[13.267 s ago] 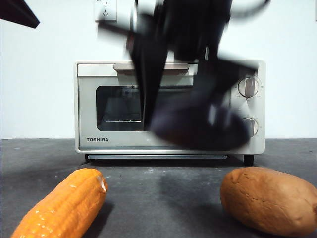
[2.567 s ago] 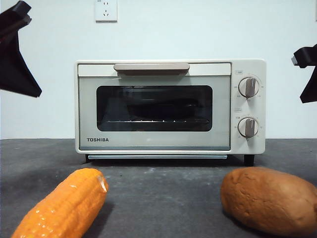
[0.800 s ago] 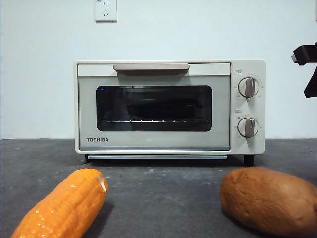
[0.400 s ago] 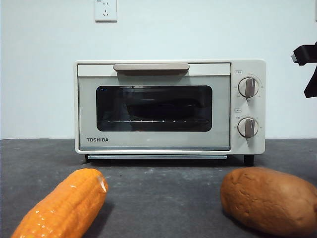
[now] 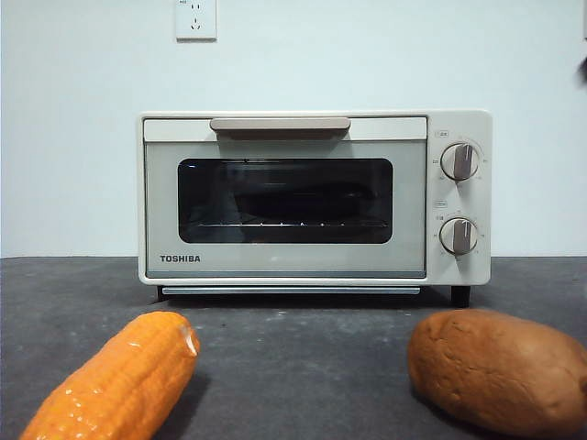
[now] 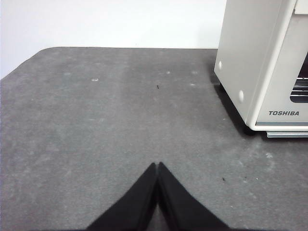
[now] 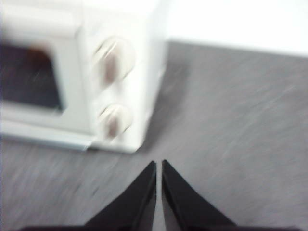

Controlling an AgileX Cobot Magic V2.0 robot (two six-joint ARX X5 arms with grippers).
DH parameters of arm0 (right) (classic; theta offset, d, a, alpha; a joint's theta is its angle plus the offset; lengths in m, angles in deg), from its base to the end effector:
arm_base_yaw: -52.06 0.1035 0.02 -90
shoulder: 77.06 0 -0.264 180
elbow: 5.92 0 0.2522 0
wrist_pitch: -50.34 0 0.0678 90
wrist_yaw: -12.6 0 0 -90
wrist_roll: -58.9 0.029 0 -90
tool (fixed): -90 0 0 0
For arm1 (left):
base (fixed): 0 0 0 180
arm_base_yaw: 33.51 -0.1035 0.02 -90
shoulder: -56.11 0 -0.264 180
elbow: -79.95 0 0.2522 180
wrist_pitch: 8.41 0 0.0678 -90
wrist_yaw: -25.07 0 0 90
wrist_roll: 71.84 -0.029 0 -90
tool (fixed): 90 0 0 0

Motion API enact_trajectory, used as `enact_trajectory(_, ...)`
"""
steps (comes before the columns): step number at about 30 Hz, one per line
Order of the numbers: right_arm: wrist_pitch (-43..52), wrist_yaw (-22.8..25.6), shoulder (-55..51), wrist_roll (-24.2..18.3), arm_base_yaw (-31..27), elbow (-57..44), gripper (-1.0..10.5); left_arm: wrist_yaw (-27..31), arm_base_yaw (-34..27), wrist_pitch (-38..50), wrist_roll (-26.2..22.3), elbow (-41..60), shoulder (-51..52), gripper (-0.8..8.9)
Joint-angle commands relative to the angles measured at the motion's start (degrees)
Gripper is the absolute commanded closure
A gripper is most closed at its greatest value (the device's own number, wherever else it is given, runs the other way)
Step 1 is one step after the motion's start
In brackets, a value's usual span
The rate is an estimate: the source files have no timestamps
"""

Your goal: Take the eggplant from the table,put the eggplant in the oven

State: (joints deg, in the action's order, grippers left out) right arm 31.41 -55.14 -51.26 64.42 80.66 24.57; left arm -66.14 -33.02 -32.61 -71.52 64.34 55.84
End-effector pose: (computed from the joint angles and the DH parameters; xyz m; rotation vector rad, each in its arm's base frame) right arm 0.1154 0.0504 0.2157 -0.0109 0.2295 0.0991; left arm 0.0948 -0.0014 0.1566 -0.0065 0.1547 -0.0292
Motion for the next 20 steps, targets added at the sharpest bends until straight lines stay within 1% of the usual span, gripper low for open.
enact_trajectory(1, -1.4, -0.6, -6.5, -1.5, -3.8, 0.0, 9.4, 0.2, -0.2, -0.3, -0.7, 0.8, 0.1, 8.07)
enact_trajectory(5, -1.6, -4.3, -14.0, -1.6, -12.3, -1.7, 9.4, 0.2, -0.2, -0.3, -0.7, 0.8, 0.1, 8.07)
enact_trajectory(7, -1.3, -7.4, -16.9, -1.5, -16.8, -3.6, 9.4, 0.2, -0.2, -0.3, -0.7, 0.8, 0.1, 8.07)
enact_trajectory(10, -1.3, -12.7, -20.2, -1.5, -21.9, -7.2, 9.4, 0.2, -0.2, -0.3, -0.7, 0.8, 0.1, 8.07)
enact_trajectory(13, -1.3, -18.5, -22.7, -1.4, -24.7, -11.0, 9.4, 0.2, -0.2, -0.3, -0.7, 0.8, 0.1, 8.07)
enact_trajectory(15, -1.3, -21.4, -24.0, -1.4, -25.5, -13.3, 9.4, 0.2, -0.2, -0.3, -0.7, 0.8, 0.1, 8.07)
enact_trajectory(18, -1.8, -23.8, -25.6, -1.4, -25.6, -16.2, 9.4, 0.2, -0.2, -0.3, -0.7, 0.8, 0.1, 8.07)
enact_trajectory(20, -4.5, -24.1, -25.6, -1.4, -25.6, -16.1, 9.4, 0.2, -0.2, -0.3, -0.7, 0.8, 0.1, 8.07)
